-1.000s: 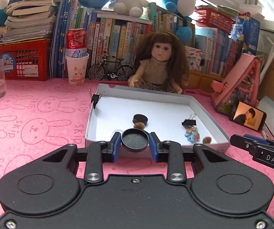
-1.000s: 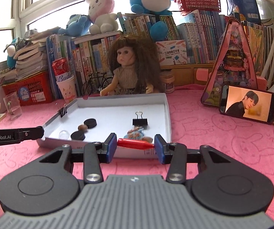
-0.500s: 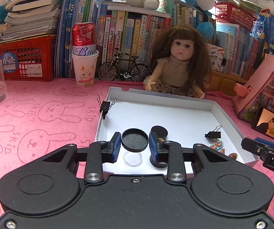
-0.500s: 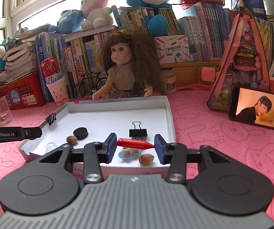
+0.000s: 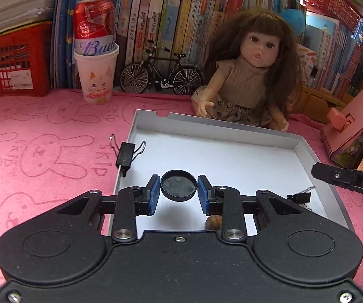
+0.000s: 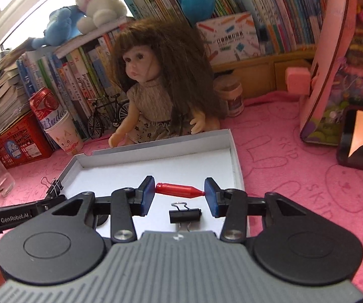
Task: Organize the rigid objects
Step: 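Carry the black lid in the left tool while the right tool carries the red cap over the tray, then open the left tool releasing the lid while the right tool releases the red cap in the tray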
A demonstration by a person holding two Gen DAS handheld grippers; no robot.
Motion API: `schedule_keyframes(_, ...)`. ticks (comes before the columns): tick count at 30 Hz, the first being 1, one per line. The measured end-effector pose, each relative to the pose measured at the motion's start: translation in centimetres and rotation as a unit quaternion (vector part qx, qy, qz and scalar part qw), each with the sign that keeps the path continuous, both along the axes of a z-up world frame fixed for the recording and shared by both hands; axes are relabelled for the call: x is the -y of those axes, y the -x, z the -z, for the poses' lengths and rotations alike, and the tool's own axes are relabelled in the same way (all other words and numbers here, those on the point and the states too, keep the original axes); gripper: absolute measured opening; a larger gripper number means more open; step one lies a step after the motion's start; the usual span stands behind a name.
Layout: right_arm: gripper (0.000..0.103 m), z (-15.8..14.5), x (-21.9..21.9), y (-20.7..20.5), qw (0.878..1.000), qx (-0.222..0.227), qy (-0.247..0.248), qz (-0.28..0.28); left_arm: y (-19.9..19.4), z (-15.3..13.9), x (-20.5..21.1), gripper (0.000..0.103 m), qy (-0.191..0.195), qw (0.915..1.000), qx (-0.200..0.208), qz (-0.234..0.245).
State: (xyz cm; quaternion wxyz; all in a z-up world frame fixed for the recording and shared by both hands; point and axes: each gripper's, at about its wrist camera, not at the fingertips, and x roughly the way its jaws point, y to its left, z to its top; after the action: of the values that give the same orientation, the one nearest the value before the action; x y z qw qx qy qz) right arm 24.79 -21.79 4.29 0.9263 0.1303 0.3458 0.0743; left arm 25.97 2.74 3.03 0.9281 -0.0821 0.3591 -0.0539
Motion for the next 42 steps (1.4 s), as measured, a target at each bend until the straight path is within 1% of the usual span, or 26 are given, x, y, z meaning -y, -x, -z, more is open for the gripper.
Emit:
schedule_keyframes(2,0.048,0.4,-0.2,-0.9,1.0,-0.012,0.004,0.001,-0.8,0.3,0.3,0.03,-0.001,1.0,-0.007,0.0)
schedule_keyframes(5,0.048,1.3,-0.6,-1.8,0.999,-0.031,0.015,-0.004,-1.6,0.8,0.8,0.03,-0.015,0.9998,-0.013,0.001)
schedule_keyframes(8,0.048,2.0,-0.9,-2.3,0.999,-0.044,0.023,-0.009,-2.1,1.3,1.1,0.03,-0.02,0.9996,-0.018,-0.001)
schedule_keyframes(12,0.048,2.6,-1.0,-2.5,0.998,-0.05,0.026,-0.01,-2.4,2.0,1.4,0.03,-0.026,0.9994,-0.021,0.002)
schedule_keyframes(17,0.048,2.8,-1.1,-2.7,0.998,-0.05,0.033,-0.01,-2.4,2.2,1.9,0.03,-0.034,0.9993,-0.016,0.002)
schedule_keyframes(20,0.057,2.2,-0.8,-2.0,0.999,-0.033,0.025,-0.004,-2.1,1.9,2.0,0.031,-0.037,0.9992,-0.013,0.002)
schedule_keyframes(21,0.066,2.0,-0.7,-1.7,1.0,-0.024,0.02,-0.006,-1.8,1.6,2.0,0.032,-0.038,0.9993,-0.006,0.002)
schedule_keyframes(22,0.069,1.7,-0.6,-1.4,1.0,-0.018,0.016,-0.009,-1.5,1.4,1.9,0.041,-0.038,0.9993,0.0,0.004)
schedule_keyframes(23,0.07,1.3,-0.5,-1.1,1.0,-0.012,0.016,-0.01,-1.1,1.0,1.9,0.047,-0.04,0.9992,0.009,0.004)
schedule_keyframes(24,0.07,1.0,-0.5,-0.8,1.0,-0.006,0.016,-0.013,-0.7,0.6,1.9,0.049,-0.041,0.999,0.017,0.004)
schedule_keyframes(26,0.072,0.2,-0.5,0.1,1.0,0.007,0.019,-0.021,0.2,-0.1,1.9,0.057,-0.039,0.9988,0.028,0.007)
schedule_keyframes(29,0.078,-0.9,-0.7,2.1,0.998,0.034,0.026,-0.042,1.8,-1.2,1.8,0.063,-0.028,0.9986,0.041,0.017)
schedule_keyframes(31,0.082,-1.5,-0.9,3.6,0.996,0.051,0.032,-0.059,3.6,-1.9,1.9,0.064,-0.023,0.9978,0.057,0.022)
schedule_keyframes(34,0.083,-2.2,-1.1,5.8,0.993,0.071,0.045,-0.081,6.6,-2.5,2.2,0.067,-0.017,0.996,0.08,0.037)
schedule_keyframes(36,0.084,-2.6,-1.2,7.2,0.991,0.081,0.052,-0.092,8.4,-2.8,2.6,0.067,-0.016,0.9947,0.088,0.05)
schedule_keyframes(42,0.087,-3.1,-1.2,10.7,0.986,0.101,0.057,-0.118,12.8,-3.0,2.8,0.068,-0.006,0.9929,0.099,0.065)
